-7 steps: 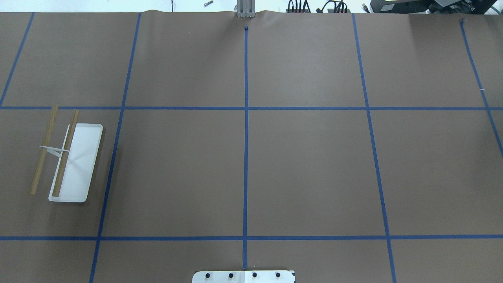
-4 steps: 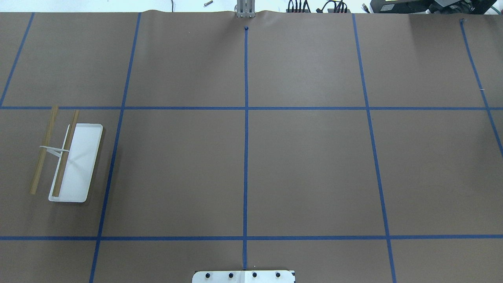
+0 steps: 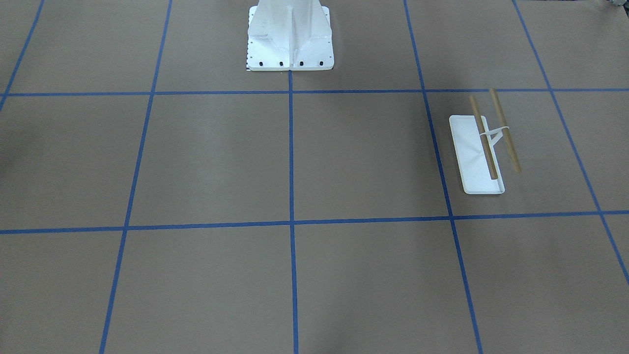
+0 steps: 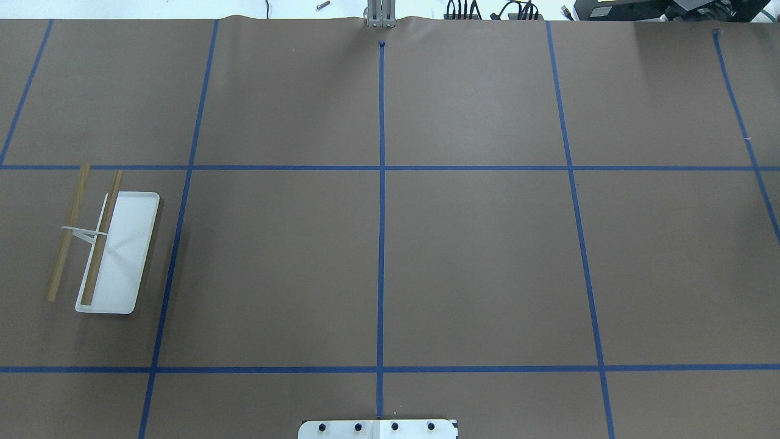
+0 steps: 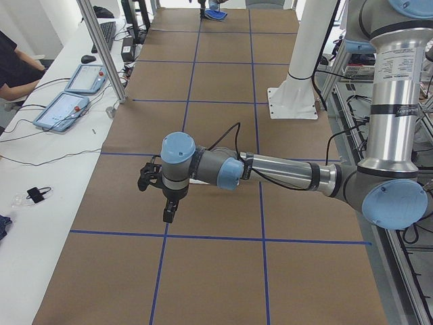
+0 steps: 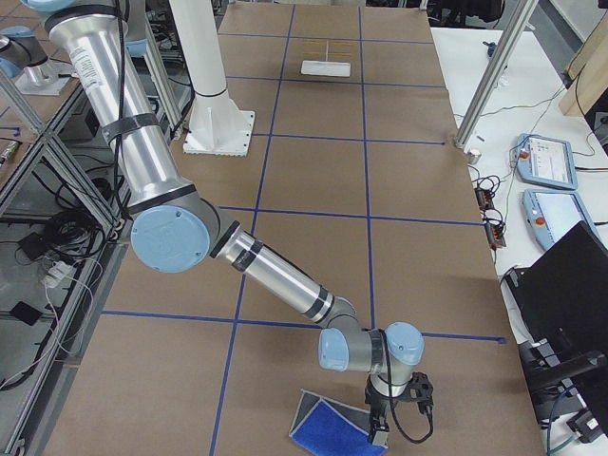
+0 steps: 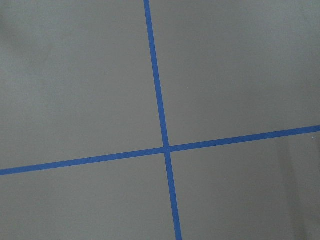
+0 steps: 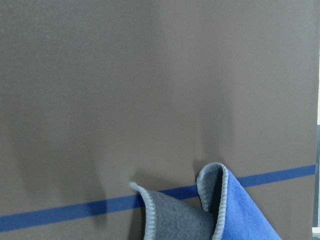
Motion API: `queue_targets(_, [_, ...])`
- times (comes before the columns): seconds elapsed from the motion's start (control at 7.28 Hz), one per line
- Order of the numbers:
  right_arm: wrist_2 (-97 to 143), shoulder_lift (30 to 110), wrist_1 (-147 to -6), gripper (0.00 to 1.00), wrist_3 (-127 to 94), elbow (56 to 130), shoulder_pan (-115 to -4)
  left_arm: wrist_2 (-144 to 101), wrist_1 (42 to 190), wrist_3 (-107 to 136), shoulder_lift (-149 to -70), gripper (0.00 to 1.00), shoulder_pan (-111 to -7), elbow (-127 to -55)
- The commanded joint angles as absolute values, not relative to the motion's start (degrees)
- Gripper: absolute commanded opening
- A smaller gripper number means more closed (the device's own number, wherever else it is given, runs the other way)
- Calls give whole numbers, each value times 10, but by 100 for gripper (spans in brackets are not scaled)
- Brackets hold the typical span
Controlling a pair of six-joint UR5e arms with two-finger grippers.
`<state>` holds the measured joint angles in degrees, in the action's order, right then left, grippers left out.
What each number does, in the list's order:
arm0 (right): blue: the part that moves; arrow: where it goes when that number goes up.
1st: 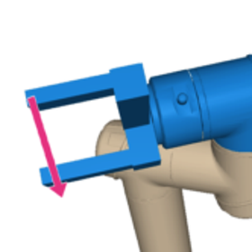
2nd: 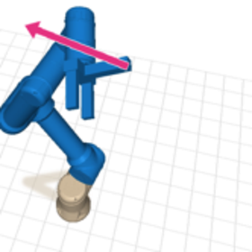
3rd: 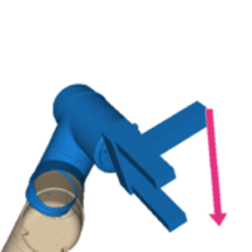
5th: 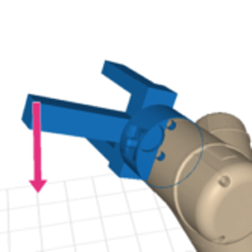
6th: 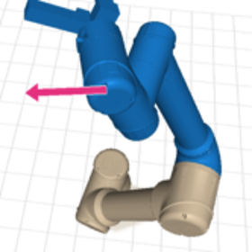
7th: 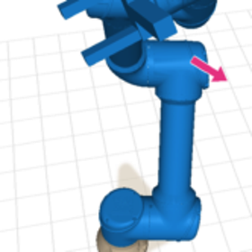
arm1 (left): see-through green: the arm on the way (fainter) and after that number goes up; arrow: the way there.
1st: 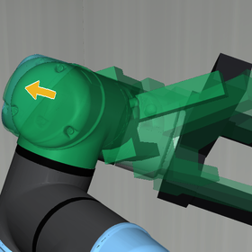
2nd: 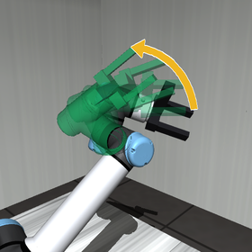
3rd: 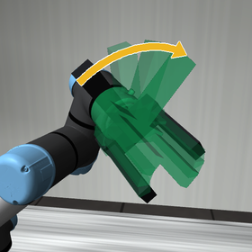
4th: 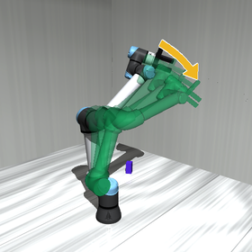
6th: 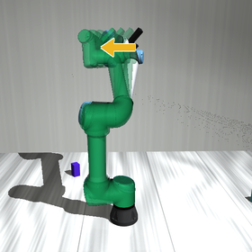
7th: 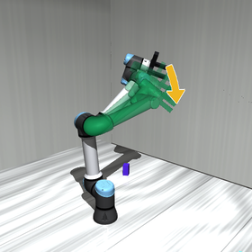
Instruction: Hang towel on rack
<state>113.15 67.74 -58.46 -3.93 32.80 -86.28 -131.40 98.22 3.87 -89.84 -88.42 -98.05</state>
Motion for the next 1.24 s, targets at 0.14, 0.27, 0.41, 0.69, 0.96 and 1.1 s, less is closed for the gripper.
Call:
queue_targets(0.14, [1130, 678, -576, 99, -40, 319, -861, -1314, 983, 39, -900, 98, -884, -979])
queue_targets(0.27, [1130, 676, -552, 84, -40, 296, -861, -1314, 983, 39, -900, 98, -884, -982])
queue_targets(0.41, [1129, 677, -538, 63, -40, 289, -861, -1314, 983, 39, -899, 98, -884, -983])
queue_targets(0.69, [1129, 677, -538, 20, -39, 289, -860, -1315, 983, 39, -899, 98, -884, -984])
queue_targets(0.96, [1129, 674, -538, 0, -36, 289, -860, -1315, 983, 39, -899, 98, -884, -987])
queue_targets(1.1, [1131, 672, -537, 0, -36, 291, -860, -1315, 983, 39, -900, 98, -884, -987])
